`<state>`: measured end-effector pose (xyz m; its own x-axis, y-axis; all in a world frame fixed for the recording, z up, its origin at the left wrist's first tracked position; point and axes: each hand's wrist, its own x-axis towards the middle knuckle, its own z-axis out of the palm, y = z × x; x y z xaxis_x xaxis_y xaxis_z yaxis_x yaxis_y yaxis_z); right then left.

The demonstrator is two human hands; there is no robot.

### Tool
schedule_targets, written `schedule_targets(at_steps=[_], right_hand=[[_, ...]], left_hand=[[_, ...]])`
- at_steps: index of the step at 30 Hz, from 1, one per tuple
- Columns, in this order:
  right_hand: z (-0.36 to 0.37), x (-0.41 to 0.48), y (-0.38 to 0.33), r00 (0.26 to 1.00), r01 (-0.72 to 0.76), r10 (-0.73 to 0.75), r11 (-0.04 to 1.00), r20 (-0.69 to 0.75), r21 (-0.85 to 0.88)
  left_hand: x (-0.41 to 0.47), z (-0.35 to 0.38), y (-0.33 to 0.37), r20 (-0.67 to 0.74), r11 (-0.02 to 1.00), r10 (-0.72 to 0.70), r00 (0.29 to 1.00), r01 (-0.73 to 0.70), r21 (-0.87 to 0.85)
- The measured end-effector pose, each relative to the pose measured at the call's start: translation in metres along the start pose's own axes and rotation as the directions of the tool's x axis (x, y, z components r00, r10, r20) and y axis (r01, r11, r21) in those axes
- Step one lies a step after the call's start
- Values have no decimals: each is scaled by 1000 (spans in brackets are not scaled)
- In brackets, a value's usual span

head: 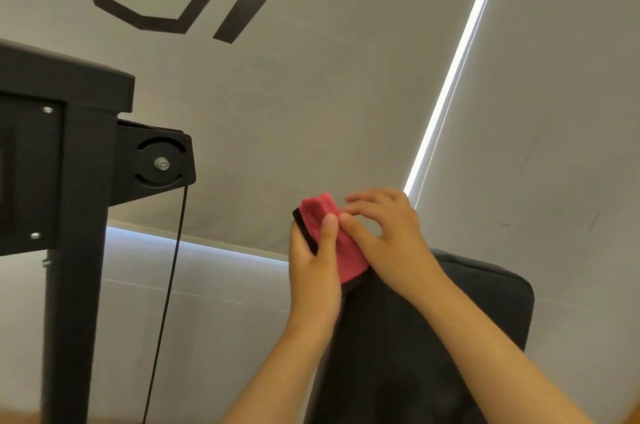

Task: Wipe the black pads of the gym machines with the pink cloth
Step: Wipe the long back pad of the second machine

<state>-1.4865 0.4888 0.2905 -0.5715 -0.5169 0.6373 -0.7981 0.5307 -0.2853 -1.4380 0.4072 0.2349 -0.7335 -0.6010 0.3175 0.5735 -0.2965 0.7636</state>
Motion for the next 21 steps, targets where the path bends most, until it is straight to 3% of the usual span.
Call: schedule_targets(at_steps=[3,7,11,16,19,21], right_hand=[[-8,0,18,997,77,-77,933,15,-350],[-3,-5,31,987,-74,141,822,76,-564],[8,-9,37,992,-120,84,838,-92,-532],[14,-9,45,992,-106,52,820,-112,-562],[17,-10,46,989,-86,0,807,-145,-584],[18,-10,45,982,-86,-33,798,-185,-597]], left_hand=[[11,-14,-10,-94,993,-64,993,73,90],[19,-18,-21,5,959,-145,989,139,245],[26,-7,-27,51,949,-126,991,105,297],[42,6,-16,104,934,-53,993,13,358],[44,17,-20,161,768,31,987,-127,628],[44,20,-22,158,726,60,986,-151,671]])
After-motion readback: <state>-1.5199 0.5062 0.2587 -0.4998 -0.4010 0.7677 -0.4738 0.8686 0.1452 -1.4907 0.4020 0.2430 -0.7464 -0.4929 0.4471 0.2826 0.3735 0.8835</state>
